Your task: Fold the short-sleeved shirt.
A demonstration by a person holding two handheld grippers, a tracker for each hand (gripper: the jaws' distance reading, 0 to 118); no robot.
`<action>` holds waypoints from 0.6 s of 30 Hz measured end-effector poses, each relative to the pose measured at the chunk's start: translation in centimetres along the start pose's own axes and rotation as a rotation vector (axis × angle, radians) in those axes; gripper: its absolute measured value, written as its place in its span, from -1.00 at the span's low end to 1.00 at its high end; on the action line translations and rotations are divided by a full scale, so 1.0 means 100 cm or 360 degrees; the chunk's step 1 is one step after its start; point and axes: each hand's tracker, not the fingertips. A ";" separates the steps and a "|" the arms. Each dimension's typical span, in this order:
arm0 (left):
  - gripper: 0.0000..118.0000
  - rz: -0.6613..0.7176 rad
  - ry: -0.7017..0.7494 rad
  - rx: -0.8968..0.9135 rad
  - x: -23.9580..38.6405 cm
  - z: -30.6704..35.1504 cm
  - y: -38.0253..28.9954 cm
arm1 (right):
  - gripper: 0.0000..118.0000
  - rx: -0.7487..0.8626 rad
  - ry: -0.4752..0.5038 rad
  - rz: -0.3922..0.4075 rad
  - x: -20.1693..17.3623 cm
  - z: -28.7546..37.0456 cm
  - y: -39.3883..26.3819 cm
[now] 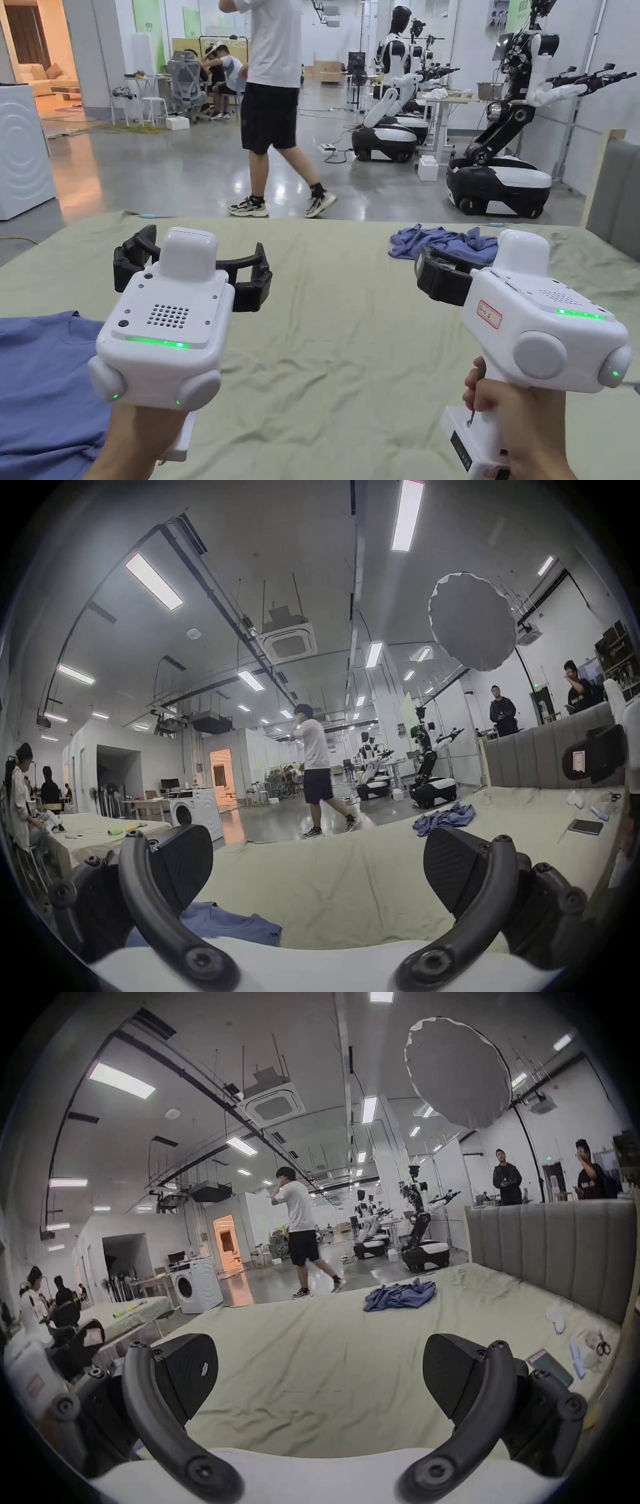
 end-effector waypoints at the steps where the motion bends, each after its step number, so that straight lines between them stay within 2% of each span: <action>1: 1.00 0.0012 -0.0001 0.0000 0.000 0.001 0.000 | 1.00 -0.0002 0.0002 0.0026 0.000 0.000 -0.001; 3: 1.00 0.0080 0.0006 -0.0023 -0.003 -0.002 -0.001 | 1.00 -0.0008 -0.0014 0.0087 0.000 -0.001 -0.002; 7: 1.00 0.0144 0.0042 -0.0090 -0.009 -0.006 -0.002 | 1.00 0.0010 -0.0029 0.0118 -0.005 0.003 -0.001; 9: 1.00 0.0197 0.0044 -0.0093 -0.015 -0.005 -0.003 | 1.00 0.0027 -0.0044 0.0192 -0.010 0.006 -0.001; 12: 1.00 0.0214 0.0060 -0.0098 -0.016 -0.006 -0.003 | 1.00 0.0032 -0.0047 0.0278 -0.016 0.007 -0.001; 18: 1.00 0.0202 0.0056 -0.0103 -0.016 -0.003 -0.005 | 1.00 0.0051 -0.0029 0.0352 -0.024 0.008 -0.002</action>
